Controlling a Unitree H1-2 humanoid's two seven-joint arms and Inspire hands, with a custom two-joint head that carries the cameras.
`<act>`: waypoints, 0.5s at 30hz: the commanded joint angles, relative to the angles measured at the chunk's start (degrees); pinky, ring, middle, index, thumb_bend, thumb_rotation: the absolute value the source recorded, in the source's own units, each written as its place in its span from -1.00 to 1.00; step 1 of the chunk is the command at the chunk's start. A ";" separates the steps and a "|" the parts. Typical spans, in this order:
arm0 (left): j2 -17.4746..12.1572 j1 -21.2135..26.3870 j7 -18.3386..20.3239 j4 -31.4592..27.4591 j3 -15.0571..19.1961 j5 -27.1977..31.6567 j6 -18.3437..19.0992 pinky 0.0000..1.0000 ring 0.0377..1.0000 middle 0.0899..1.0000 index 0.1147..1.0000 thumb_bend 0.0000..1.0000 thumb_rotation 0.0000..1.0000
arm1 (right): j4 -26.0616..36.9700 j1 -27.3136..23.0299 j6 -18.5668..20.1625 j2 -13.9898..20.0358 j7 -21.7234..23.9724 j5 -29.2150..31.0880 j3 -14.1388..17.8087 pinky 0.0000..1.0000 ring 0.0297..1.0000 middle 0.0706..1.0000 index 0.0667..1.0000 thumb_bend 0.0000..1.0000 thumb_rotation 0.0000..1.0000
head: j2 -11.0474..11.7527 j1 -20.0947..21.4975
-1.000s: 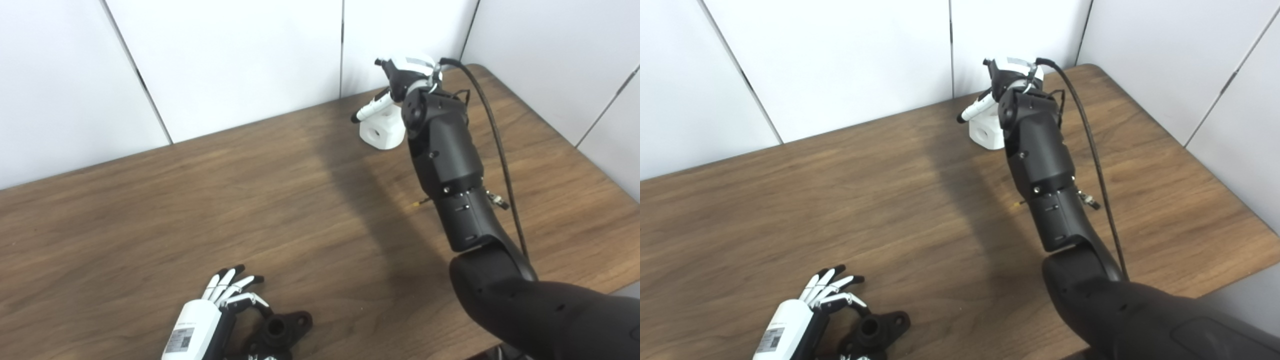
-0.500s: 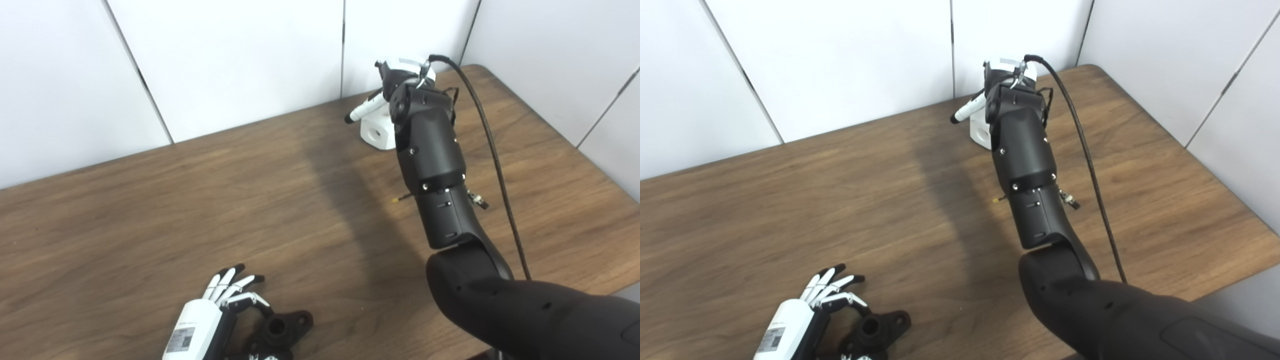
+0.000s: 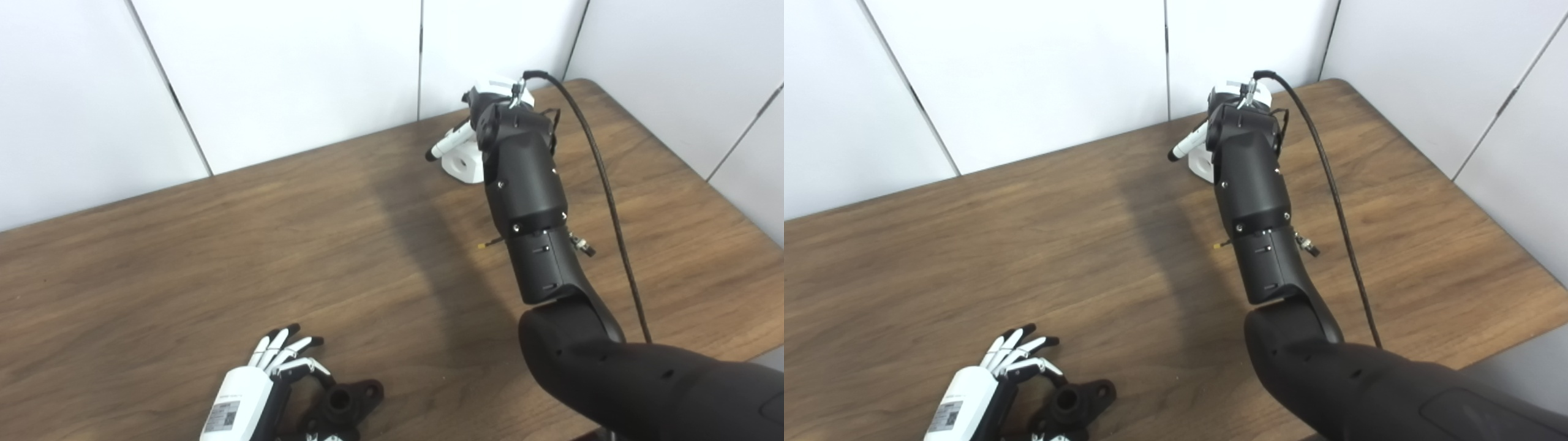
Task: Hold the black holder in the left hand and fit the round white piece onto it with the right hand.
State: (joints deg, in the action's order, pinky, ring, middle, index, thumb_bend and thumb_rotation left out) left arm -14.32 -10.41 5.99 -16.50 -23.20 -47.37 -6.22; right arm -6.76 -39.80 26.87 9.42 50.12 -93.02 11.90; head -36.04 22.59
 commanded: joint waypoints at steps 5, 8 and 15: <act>-0.92 -1.33 2.70 1.45 -0.13 -3.34 3.22 0.96 0.91 0.66 -0.15 0.03 -0.88 | 1.07 -2.35 0.04 2.10 0.47 -0.96 -0.56 0.71 0.96 0.93 0.91 0.83 -0.03 | -0.01 -0.32; -0.83 -1.43 3.16 1.14 -0.09 -3.21 3.68 0.97 0.92 0.66 -0.15 0.03 -0.88 | 0.92 -2.11 0.05 2.16 0.38 -0.80 -0.31 0.71 0.97 0.94 0.90 0.82 -0.03 | -0.10 -0.48; -0.90 -1.57 2.79 0.88 -0.06 -3.14 3.37 0.94 0.90 0.65 -0.15 0.03 -0.88 | 0.56 -1.75 0.04 2.66 -0.08 -0.57 -0.44 0.72 0.95 0.93 0.91 0.80 -0.03 | -0.35 -0.56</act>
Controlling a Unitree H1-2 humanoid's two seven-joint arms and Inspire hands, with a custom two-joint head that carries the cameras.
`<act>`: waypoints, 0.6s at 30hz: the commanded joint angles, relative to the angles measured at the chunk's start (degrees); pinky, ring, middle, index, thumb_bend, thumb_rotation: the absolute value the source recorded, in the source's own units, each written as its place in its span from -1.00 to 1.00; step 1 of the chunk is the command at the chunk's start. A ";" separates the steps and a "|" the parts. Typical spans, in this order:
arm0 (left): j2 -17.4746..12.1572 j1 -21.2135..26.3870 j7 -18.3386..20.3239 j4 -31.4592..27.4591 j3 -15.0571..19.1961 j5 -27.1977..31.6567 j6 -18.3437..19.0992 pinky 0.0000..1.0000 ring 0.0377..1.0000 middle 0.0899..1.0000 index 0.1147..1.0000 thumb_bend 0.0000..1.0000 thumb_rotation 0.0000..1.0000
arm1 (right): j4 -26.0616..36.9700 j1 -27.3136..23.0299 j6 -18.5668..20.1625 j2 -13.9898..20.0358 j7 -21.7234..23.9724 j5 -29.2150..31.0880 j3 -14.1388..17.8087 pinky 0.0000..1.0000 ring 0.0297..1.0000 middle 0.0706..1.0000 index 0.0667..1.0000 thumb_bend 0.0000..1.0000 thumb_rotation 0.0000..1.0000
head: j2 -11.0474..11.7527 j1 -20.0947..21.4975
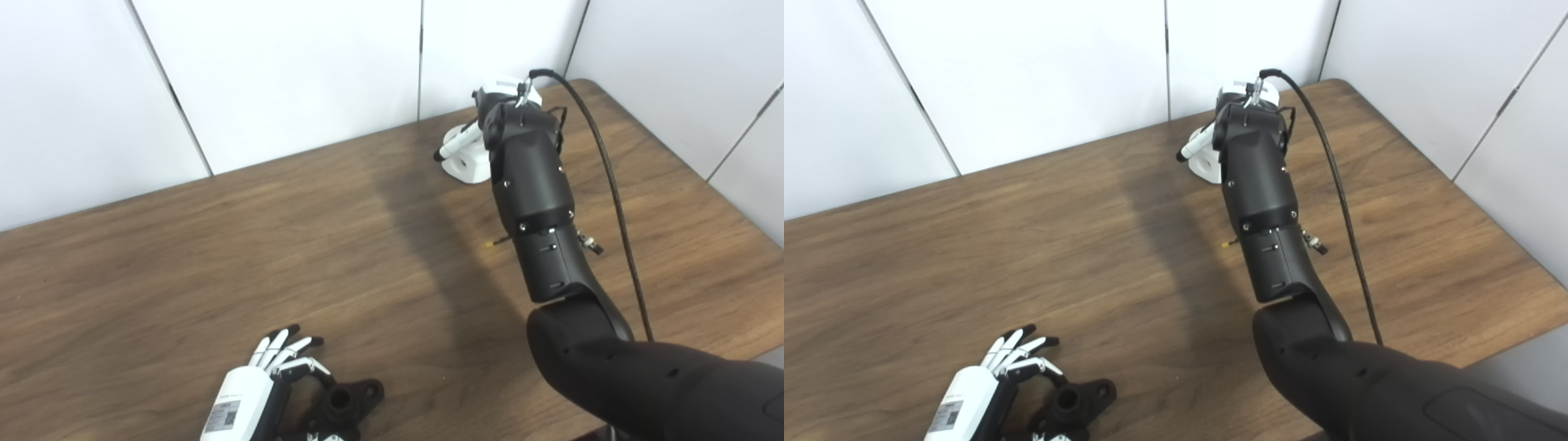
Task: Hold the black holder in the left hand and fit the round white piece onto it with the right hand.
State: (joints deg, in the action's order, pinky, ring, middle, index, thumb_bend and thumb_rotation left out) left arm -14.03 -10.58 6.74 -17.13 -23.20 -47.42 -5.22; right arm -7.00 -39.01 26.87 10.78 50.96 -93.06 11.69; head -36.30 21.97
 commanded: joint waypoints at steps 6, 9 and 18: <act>-1.15 -1.48 2.54 1.18 -0.02 -3.34 2.85 0.95 0.91 0.66 -0.15 0.03 -0.88 | 0.72 -1.85 0.04 2.22 -0.86 -0.50 -0.81 0.71 0.96 0.93 0.90 0.78 -0.03 | -0.27 0.05; -1.13 -1.46 2.58 1.14 0.00 -3.43 2.85 0.95 0.91 0.65 -0.15 0.03 -0.88 | 0.75 -1.57 0.04 2.22 -0.61 -0.79 -0.49 0.71 0.97 0.94 0.87 0.77 -0.04 | -0.27 0.05; -1.07 -1.58 2.73 0.82 0.01 -3.58 2.86 0.95 0.91 0.65 -0.15 0.03 -0.88 | 0.60 -0.98 0.04 2.11 -0.27 -0.62 0.70 0.75 0.97 0.90 0.82 0.77 -0.09 | -0.57 -0.23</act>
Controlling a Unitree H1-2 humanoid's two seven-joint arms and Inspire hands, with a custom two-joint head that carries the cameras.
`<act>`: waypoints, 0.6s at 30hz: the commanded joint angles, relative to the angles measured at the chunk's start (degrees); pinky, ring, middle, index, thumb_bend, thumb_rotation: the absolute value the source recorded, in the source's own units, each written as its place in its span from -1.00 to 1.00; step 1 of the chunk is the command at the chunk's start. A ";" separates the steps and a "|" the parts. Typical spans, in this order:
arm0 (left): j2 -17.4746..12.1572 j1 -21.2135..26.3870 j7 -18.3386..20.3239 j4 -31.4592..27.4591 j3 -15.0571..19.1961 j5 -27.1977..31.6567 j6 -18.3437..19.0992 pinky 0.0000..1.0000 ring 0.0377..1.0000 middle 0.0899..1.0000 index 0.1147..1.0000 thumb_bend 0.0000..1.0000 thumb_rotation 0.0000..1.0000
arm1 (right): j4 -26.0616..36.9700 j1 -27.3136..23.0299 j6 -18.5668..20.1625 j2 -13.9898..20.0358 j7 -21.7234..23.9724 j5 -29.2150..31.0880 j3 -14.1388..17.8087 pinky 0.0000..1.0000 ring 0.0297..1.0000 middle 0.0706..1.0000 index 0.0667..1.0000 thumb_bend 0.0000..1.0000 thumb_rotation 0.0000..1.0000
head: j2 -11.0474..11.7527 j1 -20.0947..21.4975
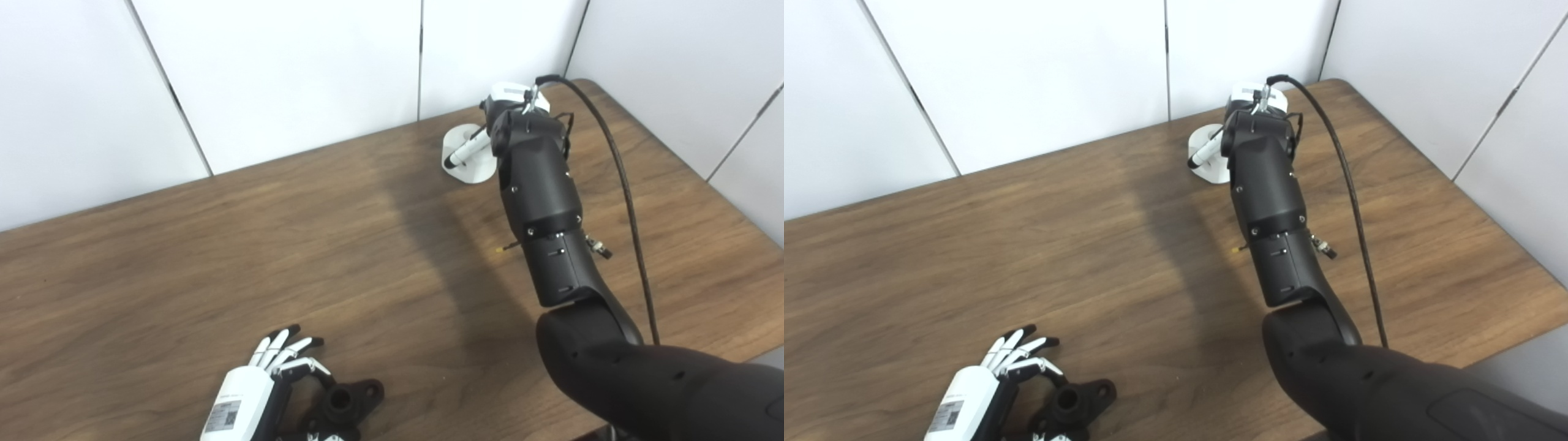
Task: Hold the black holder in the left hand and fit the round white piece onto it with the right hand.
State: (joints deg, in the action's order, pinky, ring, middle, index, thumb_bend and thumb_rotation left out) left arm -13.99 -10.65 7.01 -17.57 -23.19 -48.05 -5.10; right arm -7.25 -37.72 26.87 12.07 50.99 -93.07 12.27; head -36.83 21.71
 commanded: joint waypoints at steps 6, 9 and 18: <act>-1.04 -1.51 2.48 1.12 -0.02 -3.08 2.75 0.94 0.91 0.65 -0.15 0.03 -0.88 | 0.28 -1.82 0.04 1.44 -0.54 -0.70 -0.61 0.65 0.92 0.84 0.79 0.79 -0.05 | -0.15 -0.09; -0.97 -1.54 2.45 1.08 0.01 -3.08 2.76 0.94 0.90 0.65 -0.15 0.03 -0.88 | 0.32 -1.64 0.04 1.30 -0.63 -0.49 -0.54 0.66 0.90 0.82 0.79 0.79 -0.06 | -0.15 -0.09; -0.82 -1.59 2.91 0.73 -0.02 -3.08 3.10 0.95 0.91 0.66 -0.15 0.03 -0.88 | 0.24 -0.79 0.04 1.23 -1.83 1.77 -1.18 0.60 0.88 0.81 0.79 0.78 -0.10 | -0.33 -0.36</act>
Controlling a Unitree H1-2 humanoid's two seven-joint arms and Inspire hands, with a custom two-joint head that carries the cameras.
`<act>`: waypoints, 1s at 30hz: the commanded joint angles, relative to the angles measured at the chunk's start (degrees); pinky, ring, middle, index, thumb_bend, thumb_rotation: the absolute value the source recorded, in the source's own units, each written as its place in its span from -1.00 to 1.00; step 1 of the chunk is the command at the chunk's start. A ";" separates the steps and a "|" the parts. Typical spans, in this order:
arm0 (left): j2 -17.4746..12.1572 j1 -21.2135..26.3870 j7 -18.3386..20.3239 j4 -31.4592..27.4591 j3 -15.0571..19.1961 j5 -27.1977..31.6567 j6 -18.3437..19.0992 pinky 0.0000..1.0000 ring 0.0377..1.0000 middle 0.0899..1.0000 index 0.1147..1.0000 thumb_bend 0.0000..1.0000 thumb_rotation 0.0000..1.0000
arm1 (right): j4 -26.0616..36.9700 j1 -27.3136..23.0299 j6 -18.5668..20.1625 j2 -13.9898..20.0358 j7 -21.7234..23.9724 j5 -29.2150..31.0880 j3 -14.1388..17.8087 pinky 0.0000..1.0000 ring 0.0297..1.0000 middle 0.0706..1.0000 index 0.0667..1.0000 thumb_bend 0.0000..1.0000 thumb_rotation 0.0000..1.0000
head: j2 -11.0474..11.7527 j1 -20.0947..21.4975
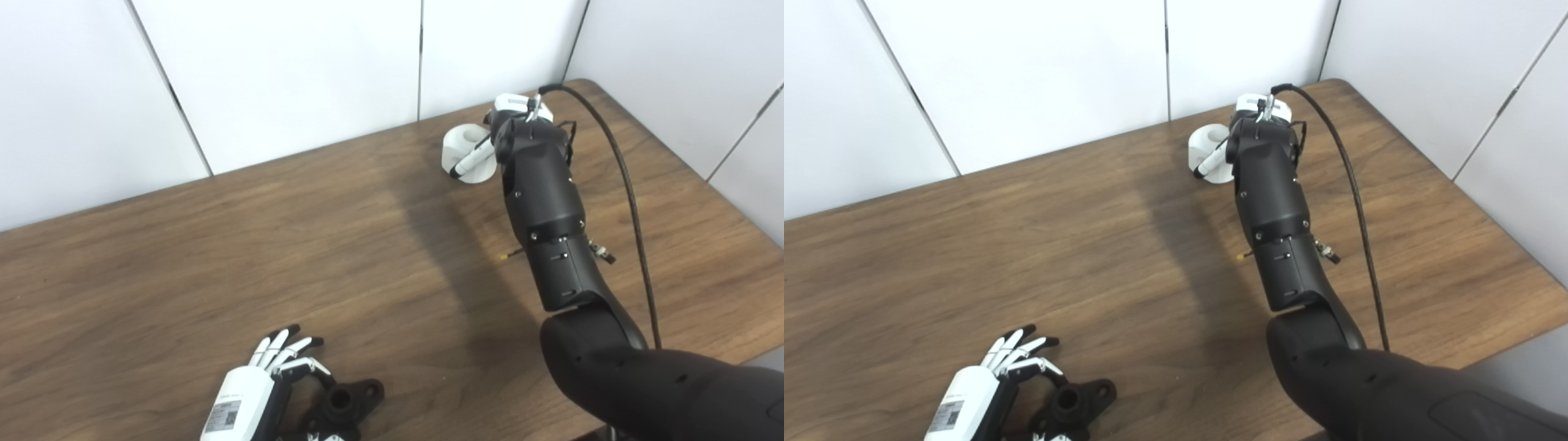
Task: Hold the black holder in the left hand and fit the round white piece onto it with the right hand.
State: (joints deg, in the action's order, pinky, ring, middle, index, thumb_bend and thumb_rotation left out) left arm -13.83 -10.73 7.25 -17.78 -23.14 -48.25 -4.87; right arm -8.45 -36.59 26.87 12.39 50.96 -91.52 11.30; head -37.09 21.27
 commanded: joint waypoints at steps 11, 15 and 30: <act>-0.82 -1.46 2.78 0.74 -0.20 -3.22 2.99 0.95 0.90 0.65 -0.15 0.03 -0.88 | 1.16 -1.62 0.04 -0.38 -3.39 1.22 -0.43 0.63 0.92 0.84 0.85 0.75 -0.12 | -0.31 -0.04; -0.67 -1.45 3.25 0.47 -0.36 -3.44 3.40 0.96 0.91 0.66 -0.15 0.03 -0.88 | 1.06 -1.73 0.04 -0.90 -4.10 1.65 -0.54 0.61 0.93 0.84 0.87 0.75 -0.14 | -0.37 -0.26; -0.42 -1.41 3.46 -0.31 -0.86 -3.74 4.11 0.95 0.91 0.65 -0.15 0.03 -0.88 | 0.37 -2.33 0.04 -0.48 -3.18 1.39 -1.08 0.66 0.94 0.78 0.30 0.65 -0.17 | -0.89 -0.24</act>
State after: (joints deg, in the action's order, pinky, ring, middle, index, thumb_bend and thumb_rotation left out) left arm -13.38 -10.82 8.13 -18.91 -23.80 -49.52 -2.98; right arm -9.83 -36.39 26.87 10.89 47.90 -89.40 10.28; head -37.97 21.01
